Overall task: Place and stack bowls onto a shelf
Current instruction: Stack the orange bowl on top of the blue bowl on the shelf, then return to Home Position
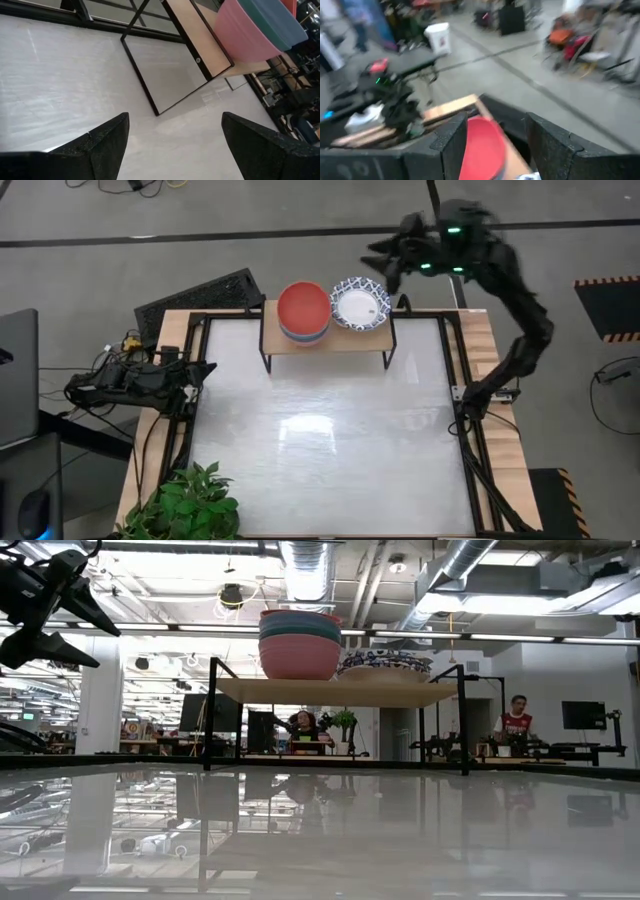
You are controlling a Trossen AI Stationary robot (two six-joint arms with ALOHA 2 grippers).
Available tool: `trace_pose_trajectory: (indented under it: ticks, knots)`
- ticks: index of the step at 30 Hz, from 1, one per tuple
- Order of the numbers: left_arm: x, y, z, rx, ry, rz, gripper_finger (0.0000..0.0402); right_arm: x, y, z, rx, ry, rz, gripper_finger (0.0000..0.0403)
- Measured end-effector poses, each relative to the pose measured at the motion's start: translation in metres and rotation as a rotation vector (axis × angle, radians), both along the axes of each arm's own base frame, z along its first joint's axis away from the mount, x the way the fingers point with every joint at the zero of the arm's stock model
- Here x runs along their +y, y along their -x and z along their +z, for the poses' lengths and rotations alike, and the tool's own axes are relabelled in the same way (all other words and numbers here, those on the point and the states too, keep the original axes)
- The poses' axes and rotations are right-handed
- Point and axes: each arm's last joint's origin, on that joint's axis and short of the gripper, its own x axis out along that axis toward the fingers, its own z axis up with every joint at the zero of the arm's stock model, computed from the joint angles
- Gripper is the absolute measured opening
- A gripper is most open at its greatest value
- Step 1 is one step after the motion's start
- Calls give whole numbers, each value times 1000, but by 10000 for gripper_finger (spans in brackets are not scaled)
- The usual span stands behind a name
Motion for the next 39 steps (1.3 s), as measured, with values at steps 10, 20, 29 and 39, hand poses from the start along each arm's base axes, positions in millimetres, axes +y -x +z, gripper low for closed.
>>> trace_pose_trajectory:
  ticks: [10,20,29,39]
  knots:
    - [0,0,0,1,-2,-4,302,-59,-107,-71,63,-91,82,224]
    - [0,0,0,-10,12,2,302,-105,-161,-122,-8,-87,37,224]
    - [0,0,0,-8,12,1,302,-119,-188,-173,106,-163,33,224]
    - [0,0,0,-7,11,0,302,-113,-181,-158,95,-129,44,224]
